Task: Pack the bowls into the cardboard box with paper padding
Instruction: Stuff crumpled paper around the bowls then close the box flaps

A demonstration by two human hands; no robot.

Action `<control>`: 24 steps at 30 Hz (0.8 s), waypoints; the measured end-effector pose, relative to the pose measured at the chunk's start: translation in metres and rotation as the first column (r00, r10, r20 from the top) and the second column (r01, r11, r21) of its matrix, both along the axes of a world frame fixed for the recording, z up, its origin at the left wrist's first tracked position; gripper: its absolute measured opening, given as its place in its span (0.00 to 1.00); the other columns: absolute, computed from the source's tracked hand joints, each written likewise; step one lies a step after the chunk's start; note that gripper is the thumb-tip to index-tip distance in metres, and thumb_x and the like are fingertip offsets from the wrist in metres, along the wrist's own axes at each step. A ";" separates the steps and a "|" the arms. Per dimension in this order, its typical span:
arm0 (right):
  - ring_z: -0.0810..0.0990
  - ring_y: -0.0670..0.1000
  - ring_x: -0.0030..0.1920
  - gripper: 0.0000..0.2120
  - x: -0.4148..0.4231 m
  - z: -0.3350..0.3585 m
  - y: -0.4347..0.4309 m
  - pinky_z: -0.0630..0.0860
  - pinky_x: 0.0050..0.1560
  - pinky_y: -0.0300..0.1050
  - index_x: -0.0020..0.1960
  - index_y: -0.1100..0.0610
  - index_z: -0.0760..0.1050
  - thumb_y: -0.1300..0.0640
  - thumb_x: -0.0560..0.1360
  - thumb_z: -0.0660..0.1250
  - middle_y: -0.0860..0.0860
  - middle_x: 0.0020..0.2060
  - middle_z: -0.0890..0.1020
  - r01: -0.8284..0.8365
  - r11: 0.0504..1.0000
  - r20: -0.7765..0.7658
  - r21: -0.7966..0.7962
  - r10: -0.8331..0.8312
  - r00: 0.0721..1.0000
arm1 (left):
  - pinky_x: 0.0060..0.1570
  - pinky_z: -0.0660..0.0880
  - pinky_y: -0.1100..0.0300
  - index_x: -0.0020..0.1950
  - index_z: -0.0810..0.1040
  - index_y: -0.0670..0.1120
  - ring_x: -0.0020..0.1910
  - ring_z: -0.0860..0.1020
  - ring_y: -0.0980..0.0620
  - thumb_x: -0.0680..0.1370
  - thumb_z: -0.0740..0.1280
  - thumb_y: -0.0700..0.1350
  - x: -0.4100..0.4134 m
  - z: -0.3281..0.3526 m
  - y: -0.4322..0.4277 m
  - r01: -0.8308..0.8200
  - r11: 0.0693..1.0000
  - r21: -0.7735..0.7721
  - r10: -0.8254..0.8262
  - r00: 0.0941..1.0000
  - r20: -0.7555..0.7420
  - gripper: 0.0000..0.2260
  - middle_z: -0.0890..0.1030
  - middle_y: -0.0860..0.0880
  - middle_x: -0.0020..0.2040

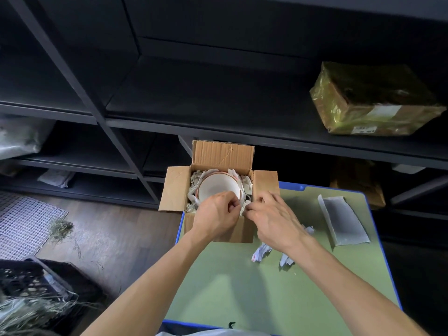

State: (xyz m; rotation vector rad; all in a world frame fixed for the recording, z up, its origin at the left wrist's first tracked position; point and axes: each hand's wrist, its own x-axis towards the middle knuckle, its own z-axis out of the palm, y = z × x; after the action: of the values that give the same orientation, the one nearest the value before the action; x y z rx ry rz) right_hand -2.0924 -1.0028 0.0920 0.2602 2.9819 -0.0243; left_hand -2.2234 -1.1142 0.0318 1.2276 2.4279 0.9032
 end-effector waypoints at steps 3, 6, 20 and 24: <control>0.70 0.54 0.50 0.28 0.004 0.002 0.000 0.67 0.59 0.47 0.47 0.52 0.81 0.64 0.63 0.45 0.43 0.42 0.79 -0.015 1.000 -0.018 -0.003 0.015 1.000 | 0.33 0.73 0.57 0.40 0.75 0.52 0.35 0.73 0.56 0.74 0.65 0.49 0.001 0.001 -0.001 0.000 1.000 0.005 0.000 1.000 -0.009 0.04 0.77 0.55 0.34; 0.70 0.52 0.51 0.25 0.012 -0.002 0.000 0.66 0.58 0.44 0.49 0.51 0.81 0.64 0.66 0.48 0.43 0.44 0.80 0.029 0.999 -0.041 -0.026 -0.031 0.999 | 0.32 0.74 0.56 0.40 0.75 0.52 0.34 0.72 0.57 0.74 0.63 0.52 0.002 0.003 -0.003 -0.003 1.000 0.018 0.003 1.000 -0.029 0.05 0.77 0.56 0.34; 0.74 0.52 0.51 0.19 0.034 -0.012 0.005 0.71 0.50 0.45 0.53 0.52 0.82 0.66 0.67 0.62 0.43 0.50 0.81 0.096 0.978 -0.230 -0.183 -0.137 0.964 | 0.35 0.74 0.52 0.42 0.73 0.52 0.36 0.74 0.54 0.78 0.63 0.55 0.018 0.015 -0.005 -0.061 0.995 0.082 0.066 0.996 -0.060 0.09 0.76 0.55 0.39; 0.76 0.52 0.48 0.18 0.066 -0.011 0.020 0.75 0.46 0.43 0.53 0.53 0.82 0.64 0.67 0.63 0.44 0.50 0.80 0.149 0.963 -0.296 -0.225 -0.213 0.931 | 0.37 0.74 0.52 0.43 0.74 0.52 0.37 0.74 0.54 0.79 0.63 0.53 0.041 0.023 0.002 0.040 0.993 0.110 -0.031 0.996 -0.080 0.08 0.76 0.55 0.39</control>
State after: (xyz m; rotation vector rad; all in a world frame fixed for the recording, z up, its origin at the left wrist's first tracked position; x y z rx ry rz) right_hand -2.0260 -0.9831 0.0807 0.5560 3.2261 -0.4239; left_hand -2.1829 -1.1126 0.0546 1.3656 2.4362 1.0108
